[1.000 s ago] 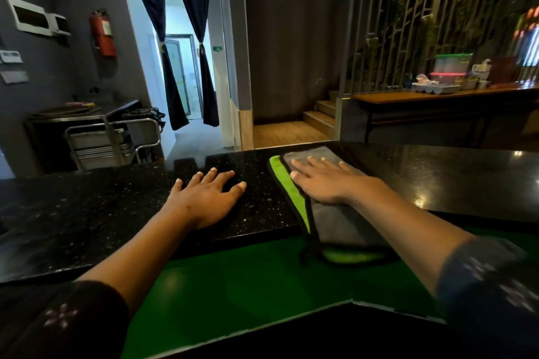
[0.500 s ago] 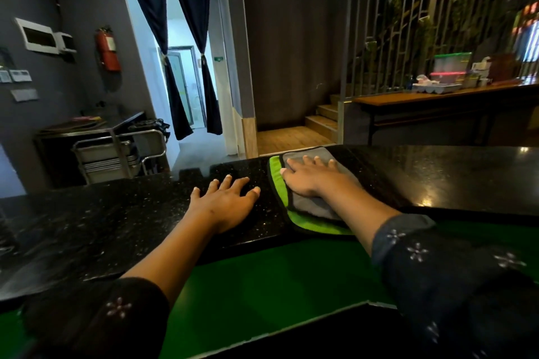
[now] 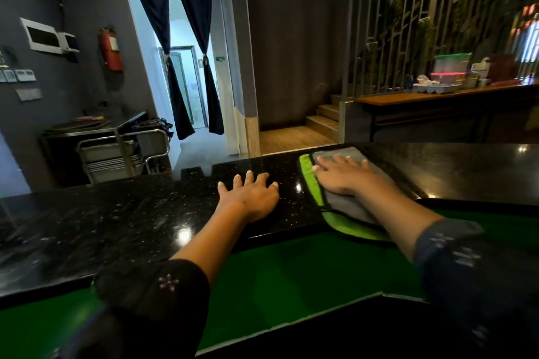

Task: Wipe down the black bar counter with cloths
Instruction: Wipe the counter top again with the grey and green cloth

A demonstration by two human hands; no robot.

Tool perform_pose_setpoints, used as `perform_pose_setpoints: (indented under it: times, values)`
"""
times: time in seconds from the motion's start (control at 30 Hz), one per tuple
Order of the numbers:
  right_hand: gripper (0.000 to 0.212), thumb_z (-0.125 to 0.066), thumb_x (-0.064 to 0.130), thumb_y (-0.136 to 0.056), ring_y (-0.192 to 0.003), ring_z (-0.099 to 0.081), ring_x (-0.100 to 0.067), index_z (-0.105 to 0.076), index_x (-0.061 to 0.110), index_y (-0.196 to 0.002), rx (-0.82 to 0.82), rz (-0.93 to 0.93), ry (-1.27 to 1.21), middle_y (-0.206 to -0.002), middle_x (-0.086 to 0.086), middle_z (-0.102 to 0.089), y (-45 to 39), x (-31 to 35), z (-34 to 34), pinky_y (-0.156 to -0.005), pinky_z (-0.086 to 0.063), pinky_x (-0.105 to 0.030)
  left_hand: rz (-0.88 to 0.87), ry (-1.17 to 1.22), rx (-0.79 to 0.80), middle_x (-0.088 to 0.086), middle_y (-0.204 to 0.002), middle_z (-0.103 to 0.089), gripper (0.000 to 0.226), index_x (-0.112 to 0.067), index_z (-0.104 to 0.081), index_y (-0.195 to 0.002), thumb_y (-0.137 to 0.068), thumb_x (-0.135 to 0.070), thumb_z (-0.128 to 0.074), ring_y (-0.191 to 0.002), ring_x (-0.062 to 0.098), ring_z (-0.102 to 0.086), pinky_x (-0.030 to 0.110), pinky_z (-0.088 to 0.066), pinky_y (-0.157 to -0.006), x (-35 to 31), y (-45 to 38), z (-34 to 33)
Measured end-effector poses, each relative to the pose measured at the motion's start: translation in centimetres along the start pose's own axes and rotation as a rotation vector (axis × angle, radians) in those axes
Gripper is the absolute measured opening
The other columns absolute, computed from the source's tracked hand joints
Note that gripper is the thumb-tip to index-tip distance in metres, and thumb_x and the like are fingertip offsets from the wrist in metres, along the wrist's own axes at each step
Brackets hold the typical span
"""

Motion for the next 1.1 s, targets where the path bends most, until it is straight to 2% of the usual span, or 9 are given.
perform_pose_setpoints:
  times: [0.1,0.23,0.33,0.47,0.6,0.77,0.87,1.0,1.1]
  values:
    - [0.061,-0.014,0.057,-0.099,-0.151,-0.003,-0.032,-0.011,0.035,-0.156,0.025,0.076,-0.009,-0.165,-0.008,-0.004,1.8,5.8,-0.6,-0.118,0.001,-0.058,-0.021,0.211,-0.014,0.005,-0.159,-0.02,0.06,-0.026,-0.018,-0.152,-0.097,-0.049,-0.028,-0.147,0.029,-0.011,0.055,0.002,-0.115,-0.1,0.0,0.8]
    - [0.057,-0.014,0.059,-0.1,-0.151,-0.005,-0.023,-0.012,0.042,-0.154,0.018,0.339,-0.013,-0.165,0.001,-0.007,8.4,9.9,-1.7,-0.118,0.001,-0.051,-0.139,0.686,-0.086,0.004,-0.137,-0.049,0.051,-0.018,-0.037,-0.143,-0.097,-0.039,-0.047,-0.122,0.017,-0.048,0.038,-0.036,-0.107,1.8,2.8,5.0]
    - [0.054,-0.014,0.06,-0.099,-0.151,-0.005,-0.017,-0.012,0.049,-0.152,0.027,0.349,-0.02,-0.164,0.01,-0.006,10.5,7.4,-1.4,-0.118,-0.002,-0.047,-0.109,0.461,-0.103,0.001,-0.138,-0.05,0.055,-0.024,-0.038,-0.142,-0.094,-0.048,-0.049,-0.119,0.017,-0.052,0.035,-0.04,-0.103,8.6,6.0,7.3]
    - [0.055,-0.014,0.06,-0.1,-0.151,-0.005,-0.022,-0.013,0.047,-0.153,0.041,0.169,-0.007,-0.165,0.005,-0.004,7.9,6.2,-0.9,-0.117,-0.001,-0.051,0.086,0.018,-0.117,0.004,-0.15,-0.04,0.066,-0.025,-0.035,-0.146,-0.09,-0.06,-0.041,-0.137,0.023,-0.038,0.05,-0.024,-0.114,20.1,11.6,8.4]
    - [0.06,-0.014,0.06,-0.099,-0.151,-0.004,-0.029,-0.011,0.038,-0.155,0.026,0.106,0.001,-0.165,-0.004,-0.003,6.7,11.3,-1.3,-0.118,0.0,-0.056,0.167,0.001,-0.129,0.004,-0.155,-0.03,0.07,-0.025,-0.034,-0.147,-0.089,-0.064,-0.033,-0.143,0.022,-0.026,0.052,-0.013,-0.117,24.4,15.1,9.0]
    - [0.057,-0.01,0.062,-0.099,-0.151,-0.003,-0.022,-0.008,0.045,-0.153,0.034,0.424,0.028,-0.165,0.004,-0.003,12.4,20.8,-3.6,-0.118,0.001,-0.051,0.139,-0.024,-0.116,0.003,-0.158,-0.023,0.071,-0.029,-0.034,-0.147,-0.088,-0.067,-0.032,-0.146,0.019,-0.02,0.048,-0.012,-0.118,24.2,15.5,8.7]
    - [0.054,-0.011,0.062,-0.098,-0.151,-0.004,-0.015,-0.008,0.052,-0.151,0.063,0.534,0.014,-0.164,0.013,-0.004,14.2,19.9,-3.6,-0.118,-0.001,-0.047,0.138,-0.014,-0.081,0.0,-0.158,-0.022,0.081,-0.031,-0.033,-0.148,-0.081,-0.077,-0.032,-0.145,0.02,-0.021,0.044,-0.012,-0.118,25.7,16.6,9.5]
    - [0.052,-0.012,0.059,-0.099,-0.151,-0.003,-0.015,-0.01,0.051,-0.15,0.106,0.381,0.002,-0.164,0.011,-0.004,10.8,16.6,-2.9,-0.118,-0.001,-0.048,0.227,-0.128,-0.051,-0.003,-0.16,-0.015,0.112,-0.038,-0.023,-0.149,-0.054,-0.096,-0.008,-0.147,0.017,-0.011,0.051,-0.003,-0.117,30.8,18.3,10.2]
    - [0.055,-0.011,0.06,-0.1,-0.151,-0.001,-0.021,-0.01,0.047,-0.153,0.088,0.281,0.02,-0.165,0.006,-0.002,7.6,18.0,-3.0,-0.118,0.001,-0.051,0.252,-0.155,-0.064,-0.007,-0.16,-0.01,0.101,-0.044,-0.017,-0.149,-0.062,-0.094,-0.002,-0.147,0.017,-0.008,0.052,-0.003,-0.117,32.1,18.2,9.6]
Point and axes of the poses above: each hand's wrist, its own y-axis away from the middle knuckle, its own z-axis out of the back of the hand, x = y × z, the point moved 10 cm from there along -y, towards the middle knuckle
